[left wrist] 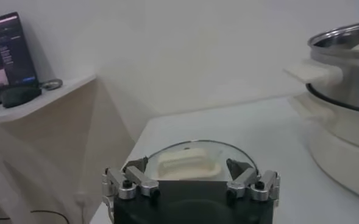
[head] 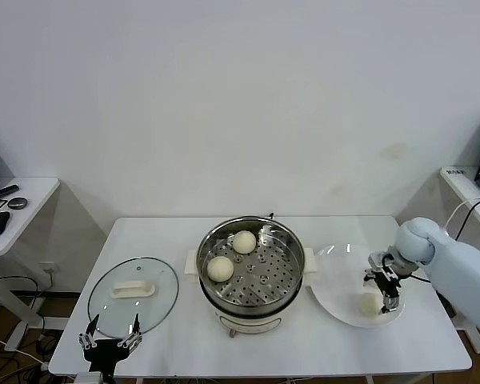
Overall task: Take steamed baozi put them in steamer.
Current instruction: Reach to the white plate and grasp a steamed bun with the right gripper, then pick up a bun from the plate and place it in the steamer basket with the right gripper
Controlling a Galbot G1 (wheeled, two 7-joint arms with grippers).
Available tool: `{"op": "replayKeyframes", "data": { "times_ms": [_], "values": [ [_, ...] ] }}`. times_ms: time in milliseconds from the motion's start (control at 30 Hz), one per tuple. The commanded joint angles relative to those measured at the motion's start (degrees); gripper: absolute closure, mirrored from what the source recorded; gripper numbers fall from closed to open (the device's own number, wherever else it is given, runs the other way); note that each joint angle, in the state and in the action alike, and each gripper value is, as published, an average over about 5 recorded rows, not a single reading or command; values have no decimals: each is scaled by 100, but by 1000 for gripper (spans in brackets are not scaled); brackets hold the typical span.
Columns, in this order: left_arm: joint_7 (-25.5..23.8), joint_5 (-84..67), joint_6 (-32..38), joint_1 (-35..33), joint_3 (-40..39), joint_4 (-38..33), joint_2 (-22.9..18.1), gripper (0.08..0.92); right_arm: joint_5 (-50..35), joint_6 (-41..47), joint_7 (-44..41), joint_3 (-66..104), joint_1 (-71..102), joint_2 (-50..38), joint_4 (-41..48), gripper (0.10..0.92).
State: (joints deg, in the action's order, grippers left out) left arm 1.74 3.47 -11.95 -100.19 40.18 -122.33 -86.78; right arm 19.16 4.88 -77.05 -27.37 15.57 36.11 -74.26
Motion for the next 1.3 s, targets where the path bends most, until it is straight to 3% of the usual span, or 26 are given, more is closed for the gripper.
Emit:
{"op": "replayKeyframes", "data": {
  "times_ms": [33, 467, 1100, 1300],
  "values": [
    [-3, 3, -1, 5, -4, 19, -1, 177, 88, 16, 34, 34, 85, 53, 49, 203],
    [-4, 3, -2, 43, -27, 83, 32, 177, 214, 54, 62, 122, 234, 81, 56, 205],
    [12, 4, 1, 74, -47, 116, 22, 177, 87, 134, 71, 171, 166, 57, 85, 432],
    [28, 6, 4, 103, -76, 140, 17, 177, -99, 165, 68, 81, -100, 51, 62, 454]
  ]
}}
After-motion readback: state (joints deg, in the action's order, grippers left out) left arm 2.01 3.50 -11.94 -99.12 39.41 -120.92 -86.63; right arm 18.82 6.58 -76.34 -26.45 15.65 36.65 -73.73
